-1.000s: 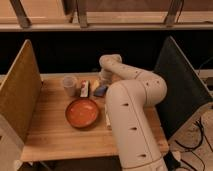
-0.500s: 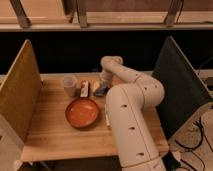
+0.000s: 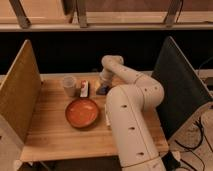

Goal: Place the white sponge in the ceramic bowl

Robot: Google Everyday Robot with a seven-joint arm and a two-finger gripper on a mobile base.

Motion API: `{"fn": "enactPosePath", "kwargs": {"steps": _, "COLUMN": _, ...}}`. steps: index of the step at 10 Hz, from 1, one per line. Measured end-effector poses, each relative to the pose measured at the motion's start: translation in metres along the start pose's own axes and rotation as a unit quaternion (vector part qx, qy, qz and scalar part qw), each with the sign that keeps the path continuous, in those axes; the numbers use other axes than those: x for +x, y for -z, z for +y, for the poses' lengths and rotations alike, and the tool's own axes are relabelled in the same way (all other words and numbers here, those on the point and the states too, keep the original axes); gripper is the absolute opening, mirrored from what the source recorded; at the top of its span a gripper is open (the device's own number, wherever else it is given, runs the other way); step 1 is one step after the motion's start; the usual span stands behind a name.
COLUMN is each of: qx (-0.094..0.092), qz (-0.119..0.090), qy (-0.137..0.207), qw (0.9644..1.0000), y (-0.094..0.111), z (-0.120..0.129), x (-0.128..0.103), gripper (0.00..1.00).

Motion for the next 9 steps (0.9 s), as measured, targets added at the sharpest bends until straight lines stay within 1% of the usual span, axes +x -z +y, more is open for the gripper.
{"fn": "enactPosePath", "kwargs": {"steps": 1, "qx": 0.000, "qz": 0.003, "qy": 0.003, "qw": 1.0000, "y": 0.001, "z": 0.000, "x": 0.002, "gripper": 0.00}}
{"fn": "enactPosePath", "kwargs": {"steps": 2, "qx": -0.001, "qz": 0.004, "qy": 0.006, "qw": 1.0000, "y": 0.001, "z": 0.001, "x": 0.002, "gripper": 0.00}}
{"fn": "enactPosePath", "kwargs": {"steps": 3, "qx": -0.005, "qz": 0.005, "qy": 0.011, "qw": 0.9999, "y": 0.003, "z": 0.002, "x": 0.004, "gripper": 0.00}}
{"fn": "enactPosePath", "kwargs": {"steps": 4, "qx": -0.024, "qz": 0.007, "qy": 0.028, "qw": 0.9993, "y": 0.011, "z": 0.006, "x": 0.011, "gripper": 0.00}}
{"fn": "enactPosePath", "kwargs": {"steps": 6, "qx": -0.050, "qz": 0.020, "qy": 0.052, "qw": 0.9972, "y": 0.036, "z": 0.012, "x": 0.026, "gripper": 0.00}}
{"fn": "enactPosePath", "kwargs": {"steps": 8, "qx": -0.070, "qz": 0.038, "qy": 0.070, "qw": 0.9944, "y": 0.060, "z": 0.010, "x": 0.044, "gripper": 0.00}}
{"fn": "enactPosePath", "kwargs": {"steps": 9, "qx": -0.074, "qz": 0.048, "qy": 0.076, "qw": 0.9932, "y": 0.069, "z": 0.007, "x": 0.051, "gripper": 0.00}}
